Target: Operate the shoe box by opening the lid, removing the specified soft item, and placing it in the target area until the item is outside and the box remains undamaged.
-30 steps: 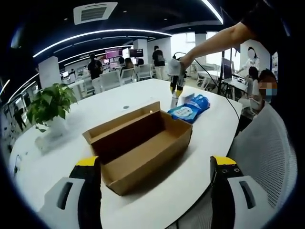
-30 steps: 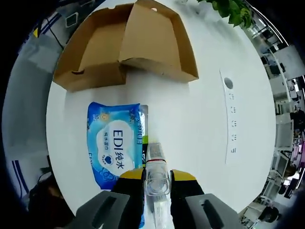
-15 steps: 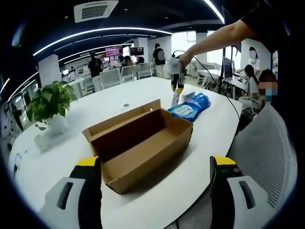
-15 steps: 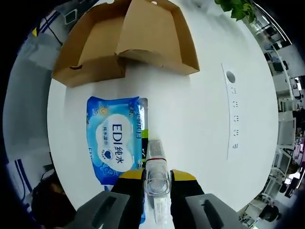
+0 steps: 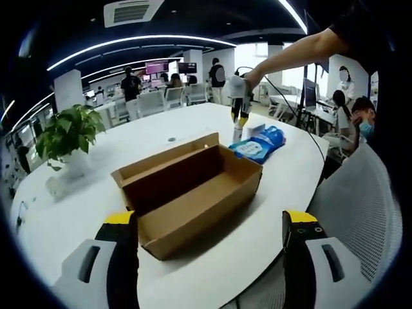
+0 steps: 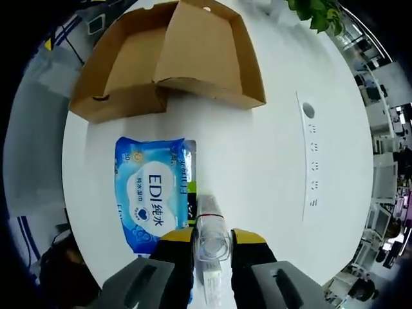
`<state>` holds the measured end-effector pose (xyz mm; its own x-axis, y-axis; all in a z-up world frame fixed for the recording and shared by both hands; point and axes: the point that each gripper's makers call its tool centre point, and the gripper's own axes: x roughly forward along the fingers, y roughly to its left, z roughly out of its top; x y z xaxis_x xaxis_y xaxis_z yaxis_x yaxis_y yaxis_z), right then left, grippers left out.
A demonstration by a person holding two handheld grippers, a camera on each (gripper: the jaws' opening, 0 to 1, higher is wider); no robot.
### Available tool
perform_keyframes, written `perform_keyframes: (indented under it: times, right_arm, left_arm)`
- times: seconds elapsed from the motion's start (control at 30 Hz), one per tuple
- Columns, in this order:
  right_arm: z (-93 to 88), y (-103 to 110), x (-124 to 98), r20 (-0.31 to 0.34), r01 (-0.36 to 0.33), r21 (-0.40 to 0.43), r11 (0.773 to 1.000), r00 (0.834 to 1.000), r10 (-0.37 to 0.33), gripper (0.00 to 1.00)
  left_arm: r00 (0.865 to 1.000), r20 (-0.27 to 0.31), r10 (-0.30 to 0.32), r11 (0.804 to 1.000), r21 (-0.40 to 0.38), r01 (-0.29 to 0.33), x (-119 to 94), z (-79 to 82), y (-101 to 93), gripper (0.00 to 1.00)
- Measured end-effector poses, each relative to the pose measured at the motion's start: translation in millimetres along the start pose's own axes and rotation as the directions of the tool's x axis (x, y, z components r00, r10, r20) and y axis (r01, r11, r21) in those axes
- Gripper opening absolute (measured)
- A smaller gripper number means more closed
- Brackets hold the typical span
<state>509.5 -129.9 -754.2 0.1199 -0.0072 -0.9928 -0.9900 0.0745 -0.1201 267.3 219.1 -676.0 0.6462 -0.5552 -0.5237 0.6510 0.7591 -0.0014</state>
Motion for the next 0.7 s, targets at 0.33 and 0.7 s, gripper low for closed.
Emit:
perform_keyframes:
  times: [0.33, 0.7]
  right_arm:
    - [4.4, -0.7, -0.6, 0.021, 0.021, -0.038, 0.999, 1.0, -0.02, 0.18]
    - [6.1, 0.5, -1.3, 0.032, 0.014, -0.065, 0.998, 0.999, -0.012, 0.17]
  left_arm:
    - [0.999, -0.007, 0.037, 0.999, -0.028, -0.037, 0.2, -3.5, 10.2, 0.88]
    - [0.997, -0.019, 0.068, 0.995, -0.071, -0.07, 5.5, -8.8, 22.8, 0.81]
